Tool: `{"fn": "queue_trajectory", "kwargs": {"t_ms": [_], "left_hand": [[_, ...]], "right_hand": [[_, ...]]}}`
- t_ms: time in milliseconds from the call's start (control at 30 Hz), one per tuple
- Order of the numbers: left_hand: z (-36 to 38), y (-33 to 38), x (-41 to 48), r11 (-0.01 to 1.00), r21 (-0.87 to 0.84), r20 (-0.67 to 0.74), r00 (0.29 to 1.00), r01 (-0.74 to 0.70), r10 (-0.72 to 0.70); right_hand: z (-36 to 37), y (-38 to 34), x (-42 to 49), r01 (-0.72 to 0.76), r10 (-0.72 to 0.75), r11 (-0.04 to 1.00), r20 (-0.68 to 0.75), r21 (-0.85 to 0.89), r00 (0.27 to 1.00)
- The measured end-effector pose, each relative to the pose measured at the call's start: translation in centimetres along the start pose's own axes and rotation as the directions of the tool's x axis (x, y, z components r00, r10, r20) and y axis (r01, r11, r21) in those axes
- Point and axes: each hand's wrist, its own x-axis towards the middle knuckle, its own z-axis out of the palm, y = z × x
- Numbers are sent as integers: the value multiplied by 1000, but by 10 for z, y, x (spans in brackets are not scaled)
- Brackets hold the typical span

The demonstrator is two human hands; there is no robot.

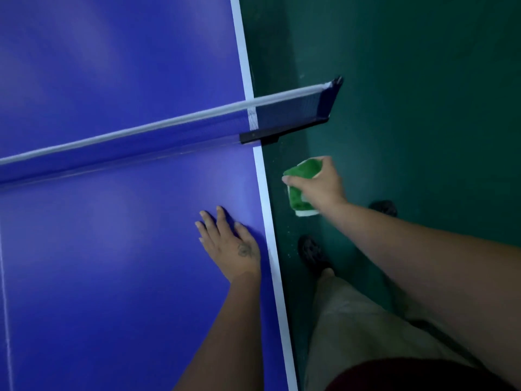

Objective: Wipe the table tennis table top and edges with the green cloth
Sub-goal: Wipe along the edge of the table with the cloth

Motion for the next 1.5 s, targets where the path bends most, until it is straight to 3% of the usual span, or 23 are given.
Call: {"fn": "queue_trajectory", "kwargs": {"t_ms": [167, 367, 567, 800, 967, 1133, 1500], "left_hand": [[-15, 38, -24, 986, -166, 216, 975, -16, 53], [-47, 81, -56, 981, -190, 210, 975, -31, 72], [-60, 156, -84, 954, -300, 218, 975, 27, 41], [-56, 253, -94, 926, -376, 253, 956, -45, 149], [-66, 297, -75, 896, -429, 234, 944, -114, 232], [-86, 314, -27, 852, -503, 106, 967, -149, 231], [-82, 284, 180, 874, -473, 195, 953, -116, 232]], "right_hand": [[-99, 1, -7, 31, -30, 997, -14, 75, 999], [-225, 9, -18, -7, 11, 990, -24, 141, 1000], [-323, -3, 1, -65, 46, 985, 117, 163, 992], [-382, -40, 37, -6, -36, 988, 262, 157, 964], [-392, -66, 55, 35, -79, 990, 321, 139, 944], [-371, -95, 68, 53, -108, 983, 328, 174, 938], [-224, -161, 102, -23, -19, 987, 254, 161, 967]]}}
